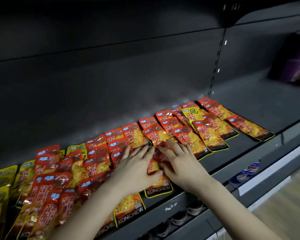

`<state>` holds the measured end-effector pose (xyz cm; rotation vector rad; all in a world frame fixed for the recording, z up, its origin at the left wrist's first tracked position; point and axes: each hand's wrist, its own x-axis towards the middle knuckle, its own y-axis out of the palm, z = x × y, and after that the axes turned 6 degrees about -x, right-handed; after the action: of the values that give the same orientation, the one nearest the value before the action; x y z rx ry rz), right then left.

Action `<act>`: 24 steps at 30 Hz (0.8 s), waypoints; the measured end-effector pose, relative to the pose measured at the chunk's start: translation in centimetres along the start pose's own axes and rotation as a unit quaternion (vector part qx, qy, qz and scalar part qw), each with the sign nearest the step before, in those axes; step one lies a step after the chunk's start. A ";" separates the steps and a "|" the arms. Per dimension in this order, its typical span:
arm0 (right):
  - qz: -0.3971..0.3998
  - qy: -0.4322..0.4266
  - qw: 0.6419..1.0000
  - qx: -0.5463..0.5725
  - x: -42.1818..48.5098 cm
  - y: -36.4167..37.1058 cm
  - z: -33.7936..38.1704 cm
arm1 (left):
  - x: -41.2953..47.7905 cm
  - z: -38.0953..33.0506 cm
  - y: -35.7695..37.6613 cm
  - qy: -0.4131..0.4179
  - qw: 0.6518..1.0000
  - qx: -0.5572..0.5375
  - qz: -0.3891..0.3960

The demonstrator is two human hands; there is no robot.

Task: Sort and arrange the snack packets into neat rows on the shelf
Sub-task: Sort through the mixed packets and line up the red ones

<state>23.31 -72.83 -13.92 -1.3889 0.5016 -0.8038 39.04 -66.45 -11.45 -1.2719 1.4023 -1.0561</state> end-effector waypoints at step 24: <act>-0.033 -0.004 0.996 0.080 -0.2 -0.1 0.4 | -0.6 0.1 -0.3 0.022 0.998 -0.017 -0.048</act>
<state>23.48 -72.43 -13.78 -1.2645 0.3788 -0.8732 39.23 -65.86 -11.11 -1.3584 1.4099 -1.1357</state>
